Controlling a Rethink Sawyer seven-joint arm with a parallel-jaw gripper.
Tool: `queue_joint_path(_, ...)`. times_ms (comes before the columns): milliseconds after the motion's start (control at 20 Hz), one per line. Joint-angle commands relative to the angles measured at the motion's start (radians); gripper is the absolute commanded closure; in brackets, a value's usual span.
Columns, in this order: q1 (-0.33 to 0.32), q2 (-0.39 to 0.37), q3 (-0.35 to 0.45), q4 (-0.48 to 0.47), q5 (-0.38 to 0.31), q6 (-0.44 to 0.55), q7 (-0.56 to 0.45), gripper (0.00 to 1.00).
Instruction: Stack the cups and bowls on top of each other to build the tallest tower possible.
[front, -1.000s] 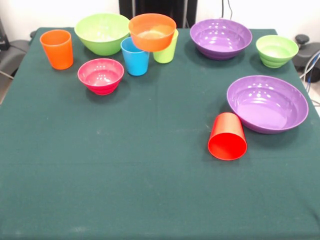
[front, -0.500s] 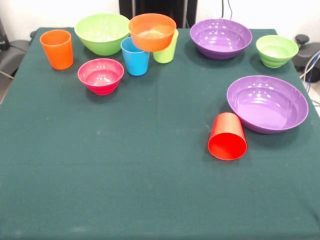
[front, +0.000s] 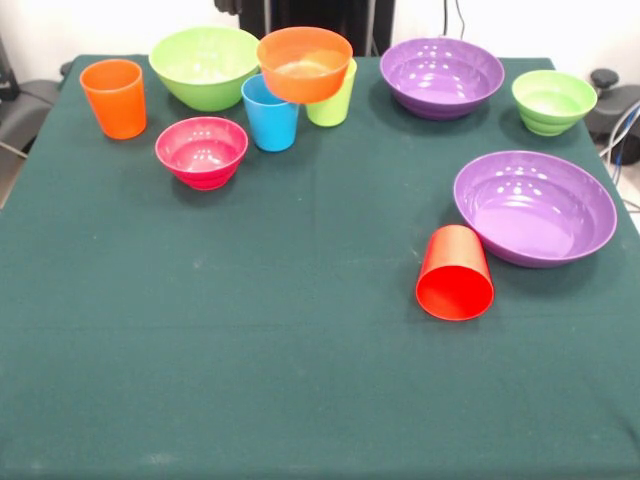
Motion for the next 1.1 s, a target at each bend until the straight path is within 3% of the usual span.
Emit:
queue_joint_path(50, -0.017, 0.102, 0.136, -0.065, -0.100, -0.017, -0.147, 1.00)
queue_joint_path(1100, -0.095, 0.205, 0.209, -0.108, -0.193, -0.071, -0.117, 1.00)
